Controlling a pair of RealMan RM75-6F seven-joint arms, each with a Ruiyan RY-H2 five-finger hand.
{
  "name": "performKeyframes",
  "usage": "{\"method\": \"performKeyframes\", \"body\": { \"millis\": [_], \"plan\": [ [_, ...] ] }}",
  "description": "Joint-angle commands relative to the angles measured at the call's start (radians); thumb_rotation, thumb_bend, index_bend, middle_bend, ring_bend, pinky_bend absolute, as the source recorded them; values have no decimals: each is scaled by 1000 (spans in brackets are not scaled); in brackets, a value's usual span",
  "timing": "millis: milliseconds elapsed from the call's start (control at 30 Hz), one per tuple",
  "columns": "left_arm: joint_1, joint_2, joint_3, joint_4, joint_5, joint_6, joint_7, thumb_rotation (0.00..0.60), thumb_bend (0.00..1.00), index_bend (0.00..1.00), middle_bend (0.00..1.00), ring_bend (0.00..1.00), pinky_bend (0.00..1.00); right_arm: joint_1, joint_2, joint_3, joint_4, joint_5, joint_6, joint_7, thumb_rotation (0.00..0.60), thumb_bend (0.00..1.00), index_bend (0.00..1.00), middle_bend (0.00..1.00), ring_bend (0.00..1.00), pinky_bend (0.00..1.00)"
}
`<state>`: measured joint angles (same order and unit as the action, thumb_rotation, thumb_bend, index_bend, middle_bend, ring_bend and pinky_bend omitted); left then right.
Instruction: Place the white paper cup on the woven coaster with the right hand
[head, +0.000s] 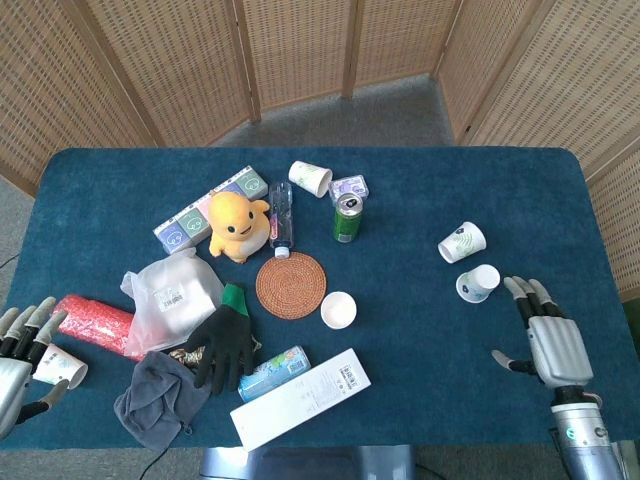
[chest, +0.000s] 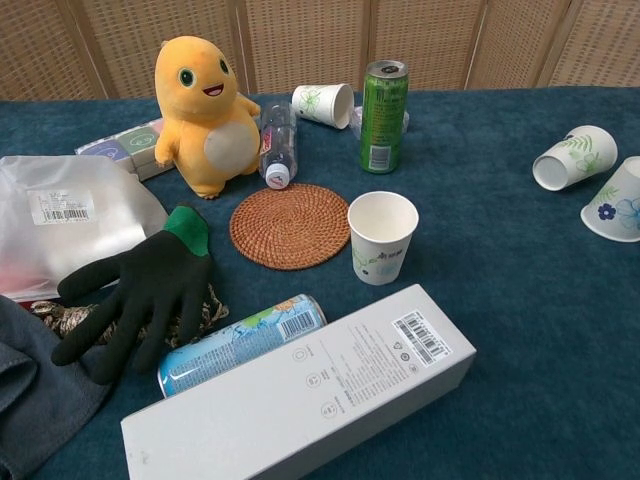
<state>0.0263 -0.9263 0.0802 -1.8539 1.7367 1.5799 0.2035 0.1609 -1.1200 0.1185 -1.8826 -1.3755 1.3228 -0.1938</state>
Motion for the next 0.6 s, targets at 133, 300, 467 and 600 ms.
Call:
{"method": "performKeyframes", "body": {
  "millis": [133, 300, 467, 600],
  "plan": [
    [0, -1, 3, 0, -3, -7, 3, 600, 286, 0, 0, 0, 0, 69, -65, 6, -46, 36, -87, -53, 600, 85, 0, 0, 0, 276],
    [1, 0, 0, -1, -9, -7, 3, 600, 286, 0, 0, 0, 0, 129, -95, 8, -74, 53, -168, -63, 600, 68, 0, 0, 0, 200],
    [0, 0, -1, -1, -12, -11, -1, 600, 286, 0, 0, 0, 0, 191, -120, 8, -53, 47, -243, -67, 600, 68, 0, 0, 0, 0],
    [-1, 1, -2, 1, -16, -12, -4, 600, 286, 0, 0, 0, 0, 231, -162, 10, -27, 62, -279, -80, 600, 69, 0, 0, 0, 0]
  ]
}}
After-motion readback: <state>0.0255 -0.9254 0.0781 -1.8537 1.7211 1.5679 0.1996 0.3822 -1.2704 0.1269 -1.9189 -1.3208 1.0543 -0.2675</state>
